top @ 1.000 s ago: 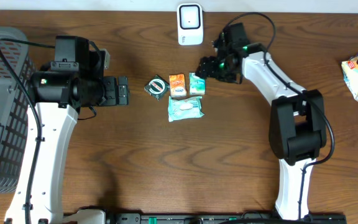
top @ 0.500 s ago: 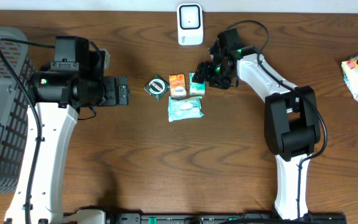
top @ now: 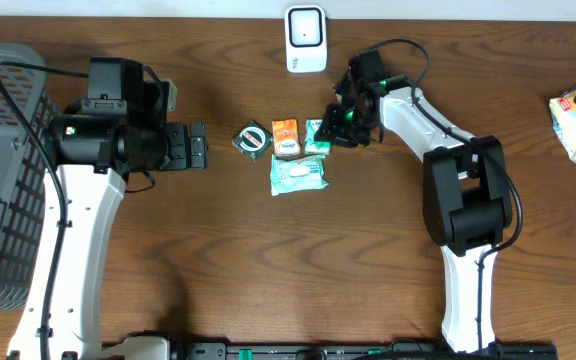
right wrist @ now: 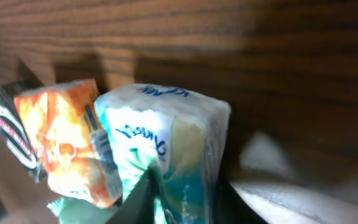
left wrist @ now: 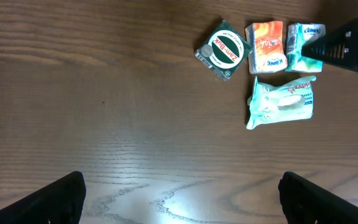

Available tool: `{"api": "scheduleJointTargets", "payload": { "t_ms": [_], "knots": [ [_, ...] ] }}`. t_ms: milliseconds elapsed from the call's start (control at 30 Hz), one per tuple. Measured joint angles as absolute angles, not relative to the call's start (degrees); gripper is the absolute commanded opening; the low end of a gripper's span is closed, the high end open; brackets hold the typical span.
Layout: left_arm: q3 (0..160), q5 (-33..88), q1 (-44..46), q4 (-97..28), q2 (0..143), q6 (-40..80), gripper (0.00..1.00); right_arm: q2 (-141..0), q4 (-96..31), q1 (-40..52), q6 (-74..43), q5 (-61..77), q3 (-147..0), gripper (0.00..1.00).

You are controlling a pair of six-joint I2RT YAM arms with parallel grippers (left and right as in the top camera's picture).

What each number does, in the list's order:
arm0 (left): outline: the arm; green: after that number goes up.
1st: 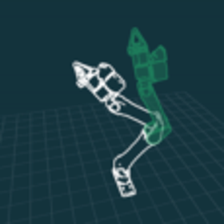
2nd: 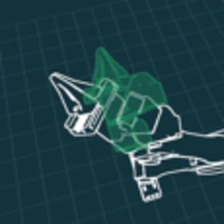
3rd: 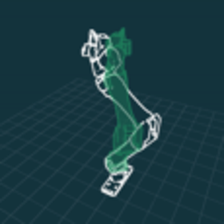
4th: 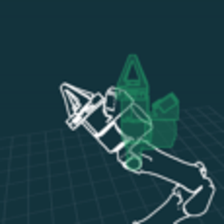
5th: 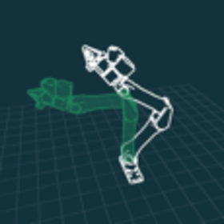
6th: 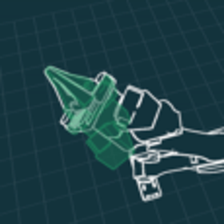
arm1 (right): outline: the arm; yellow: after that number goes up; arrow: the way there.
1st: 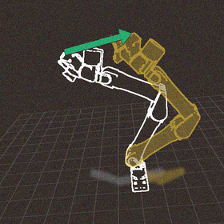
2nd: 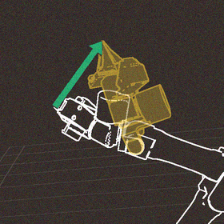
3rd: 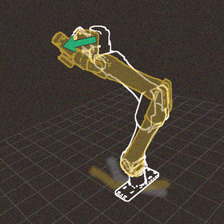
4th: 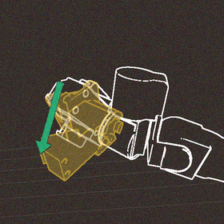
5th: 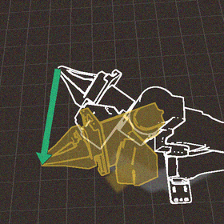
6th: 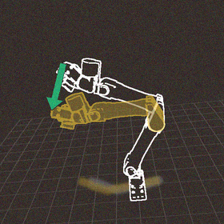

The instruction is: Scan the item barcode

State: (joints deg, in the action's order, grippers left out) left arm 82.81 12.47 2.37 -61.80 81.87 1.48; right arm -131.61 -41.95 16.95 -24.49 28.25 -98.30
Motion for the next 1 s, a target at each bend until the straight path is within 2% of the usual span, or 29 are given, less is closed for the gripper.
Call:
{"api": "scheduleJointTargets", "payload": {
  "t_ms": [33,300,667,1000],
  "knots": [
    [82.8,12.4,2.4,-61.8,81.9,1.5,0.97,-131.6,-42.2,16.8,-24.1,28.7,-98.4,0.01],
    [82.8,12.4,2.4,-61.8,81.9,1.5,0.98,-131.6,-43.2,13.6,-20.8,35.4,-98.2,0.01],
    [82.8,12.5,2.4,-61.8,81.9,1.5,0.98,-131.6,-43.3,6.0,-6.1,67.4,-98.1,0.01],
    [82.8,12.5,2.4,-61.8,81.9,1.5,0.98,-131.6,-43.2,6.3,4.3,83.5,-98.1,0.01]
  ]
}}
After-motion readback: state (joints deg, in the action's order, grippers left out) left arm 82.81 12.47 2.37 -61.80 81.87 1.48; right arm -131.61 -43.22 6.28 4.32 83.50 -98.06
